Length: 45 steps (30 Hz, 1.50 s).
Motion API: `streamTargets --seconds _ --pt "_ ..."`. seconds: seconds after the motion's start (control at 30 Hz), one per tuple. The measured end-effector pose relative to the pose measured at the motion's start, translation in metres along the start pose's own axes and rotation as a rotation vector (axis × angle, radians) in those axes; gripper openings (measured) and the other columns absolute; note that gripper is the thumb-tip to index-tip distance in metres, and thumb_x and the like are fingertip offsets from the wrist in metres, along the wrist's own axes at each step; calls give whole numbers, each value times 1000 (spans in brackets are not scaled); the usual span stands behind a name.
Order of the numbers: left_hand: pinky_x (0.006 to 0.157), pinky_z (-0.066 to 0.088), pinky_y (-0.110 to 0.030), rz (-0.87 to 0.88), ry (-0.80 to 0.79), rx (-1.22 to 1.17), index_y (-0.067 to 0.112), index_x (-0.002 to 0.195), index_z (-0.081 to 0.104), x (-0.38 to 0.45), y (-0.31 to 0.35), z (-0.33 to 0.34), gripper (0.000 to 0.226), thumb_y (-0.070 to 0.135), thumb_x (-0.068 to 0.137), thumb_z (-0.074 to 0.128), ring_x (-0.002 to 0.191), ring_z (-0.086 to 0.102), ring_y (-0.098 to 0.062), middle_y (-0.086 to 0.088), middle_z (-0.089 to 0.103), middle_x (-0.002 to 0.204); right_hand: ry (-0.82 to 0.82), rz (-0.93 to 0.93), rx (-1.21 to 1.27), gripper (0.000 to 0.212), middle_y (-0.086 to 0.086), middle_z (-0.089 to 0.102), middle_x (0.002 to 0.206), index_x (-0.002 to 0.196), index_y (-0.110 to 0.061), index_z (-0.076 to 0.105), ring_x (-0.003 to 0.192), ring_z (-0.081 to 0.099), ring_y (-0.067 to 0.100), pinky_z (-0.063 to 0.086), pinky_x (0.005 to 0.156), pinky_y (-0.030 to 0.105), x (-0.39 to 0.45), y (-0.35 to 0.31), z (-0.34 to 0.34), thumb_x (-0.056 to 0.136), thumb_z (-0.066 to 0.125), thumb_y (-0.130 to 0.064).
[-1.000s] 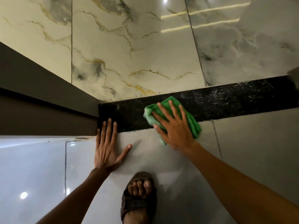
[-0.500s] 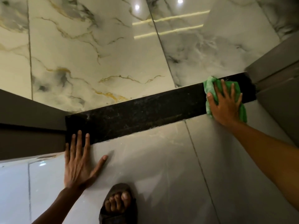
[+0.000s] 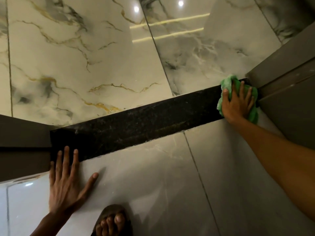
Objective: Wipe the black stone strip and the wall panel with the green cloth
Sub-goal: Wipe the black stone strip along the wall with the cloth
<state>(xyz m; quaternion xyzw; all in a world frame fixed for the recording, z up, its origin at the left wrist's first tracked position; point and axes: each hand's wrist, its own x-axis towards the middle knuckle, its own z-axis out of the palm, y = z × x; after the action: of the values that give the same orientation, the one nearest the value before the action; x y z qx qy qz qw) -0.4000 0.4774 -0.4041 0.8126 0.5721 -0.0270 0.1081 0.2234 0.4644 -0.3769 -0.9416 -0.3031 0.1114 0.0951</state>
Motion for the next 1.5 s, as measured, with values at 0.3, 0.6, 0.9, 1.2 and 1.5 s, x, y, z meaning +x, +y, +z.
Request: streamTargets --seconds 0.3,0.6,0.9,1.2,1.5 --pt "141 7 -61 32 35 -49 12 182 8 -1 1 -2 114 89 100 25 179 -1 -30 -7 -2 192 12 -296 27 67 3 20 182 169 -30 35 170 9 36 6 136 60 -91 -79 49 110 25 -62" --pt "141 10 -63 32 62 -44 14 182 5 0 0 1 116 91 99 26 179 -1 -29 -6 -3 192 -116 -655 -34 72 3 3 185 173 -39 13 169 0 42 5 135 65 -197 -205 96 108 12 -70" --pt "142 2 -58 40 60 -18 15 183 7 0 0 0 127 100 92 32 179 -3 -28 -6 -3 192 -217 -986 -51 71 4 4 185 173 -39 16 170 -4 41 6 135 63 -257 -267 122 109 22 -70" --pt "141 7 -64 54 52 -1 12 182 9 1 3 -3 126 99 93 29 178 0 -31 -9 0 192 -151 -1076 -28 64 -2 12 184 169 -40 32 171 3 35 8 136 59 -258 -233 117 111 29 -68" --pt "140 4 -64 60 58 -5 19 183 10 5 6 -3 113 93 99 26 179 -4 -30 -4 -3 192 -103 -967 -11 67 -2 12 184 171 -40 23 171 3 33 10 136 61 -245 -203 115 111 26 -69"
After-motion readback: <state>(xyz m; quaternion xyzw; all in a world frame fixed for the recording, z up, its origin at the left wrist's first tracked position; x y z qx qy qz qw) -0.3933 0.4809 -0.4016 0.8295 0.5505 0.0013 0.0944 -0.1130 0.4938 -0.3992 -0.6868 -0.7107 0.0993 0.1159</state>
